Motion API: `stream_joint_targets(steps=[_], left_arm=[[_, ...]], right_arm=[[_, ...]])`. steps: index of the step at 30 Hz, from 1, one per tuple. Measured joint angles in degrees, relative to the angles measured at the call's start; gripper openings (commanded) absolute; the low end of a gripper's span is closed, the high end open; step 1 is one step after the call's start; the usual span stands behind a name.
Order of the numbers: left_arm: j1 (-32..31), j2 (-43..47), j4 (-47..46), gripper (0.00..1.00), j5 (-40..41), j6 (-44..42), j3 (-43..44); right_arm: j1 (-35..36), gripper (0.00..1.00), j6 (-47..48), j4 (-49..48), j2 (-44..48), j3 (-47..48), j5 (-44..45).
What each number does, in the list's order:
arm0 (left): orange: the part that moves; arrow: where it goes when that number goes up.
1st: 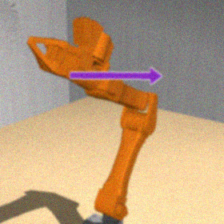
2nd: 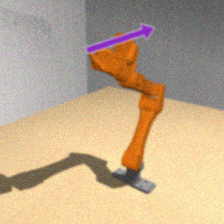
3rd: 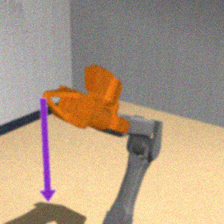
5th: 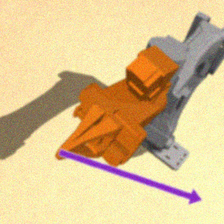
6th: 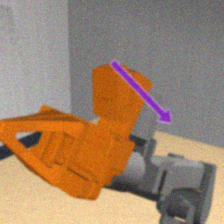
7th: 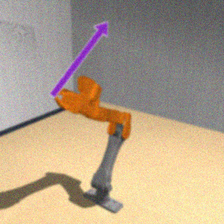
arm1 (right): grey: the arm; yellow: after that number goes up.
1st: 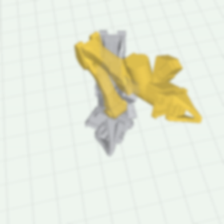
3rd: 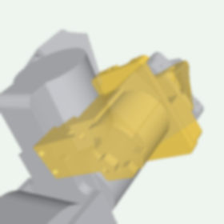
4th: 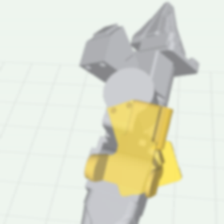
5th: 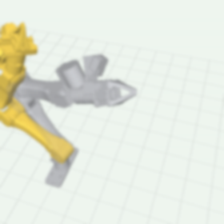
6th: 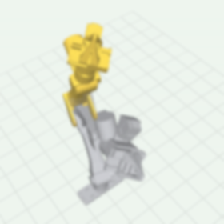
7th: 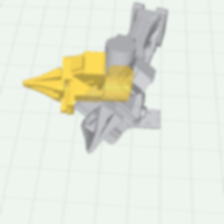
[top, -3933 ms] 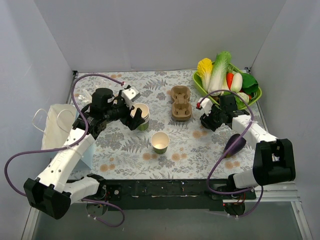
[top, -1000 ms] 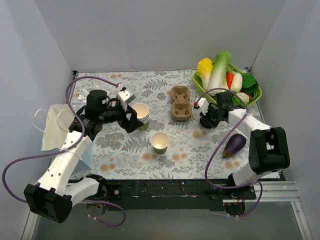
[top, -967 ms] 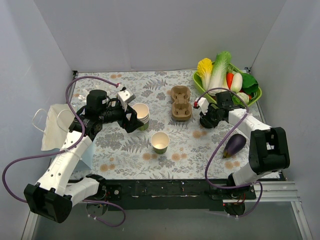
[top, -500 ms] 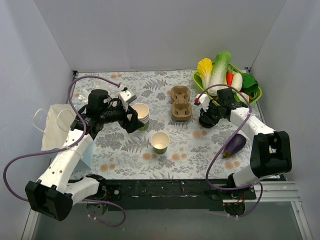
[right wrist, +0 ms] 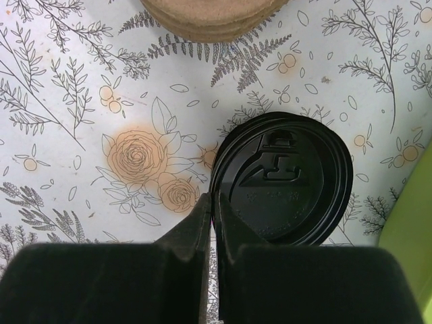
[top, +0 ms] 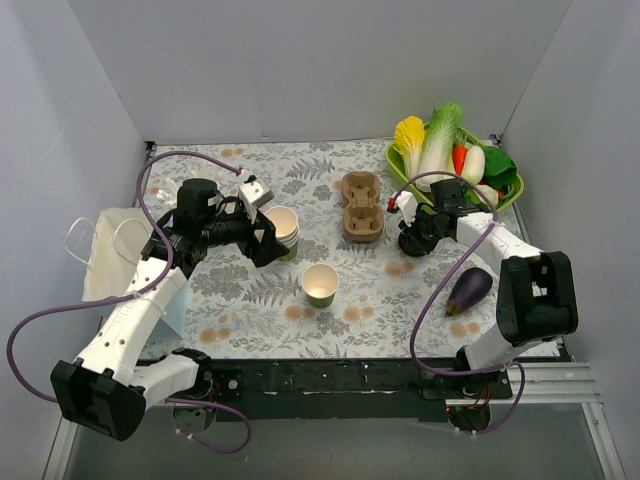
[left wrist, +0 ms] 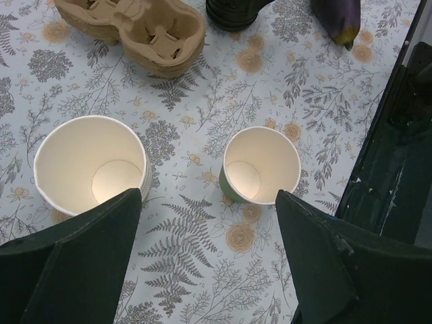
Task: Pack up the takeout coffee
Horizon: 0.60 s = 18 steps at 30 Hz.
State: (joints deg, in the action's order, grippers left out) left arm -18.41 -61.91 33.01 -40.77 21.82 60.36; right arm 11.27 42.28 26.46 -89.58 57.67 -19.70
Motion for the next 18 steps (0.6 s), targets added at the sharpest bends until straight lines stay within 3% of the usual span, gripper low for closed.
stream_joint_targets(steps=[1, 7, 18], left_arm=[[0.0, 0.0, 0.0, 0.81, -0.1, 0.0, 0.0], [0.0, 0.0, 0.0, 0.81, -0.4, -0.2, 0.0], [0.0, 0.0, 0.0, 0.81, -0.6, -0.4, 0.0]], right_arm=[[0.0, 0.17, -0.2, 0.0, -0.1, 0.0, 0.0], [0.0, 0.14, -1.6, 0.0, -0.5, 0.7, -0.3], [0.0, 0.25, -3.5, 0.0, -2.6, 2.3, -1.4]])
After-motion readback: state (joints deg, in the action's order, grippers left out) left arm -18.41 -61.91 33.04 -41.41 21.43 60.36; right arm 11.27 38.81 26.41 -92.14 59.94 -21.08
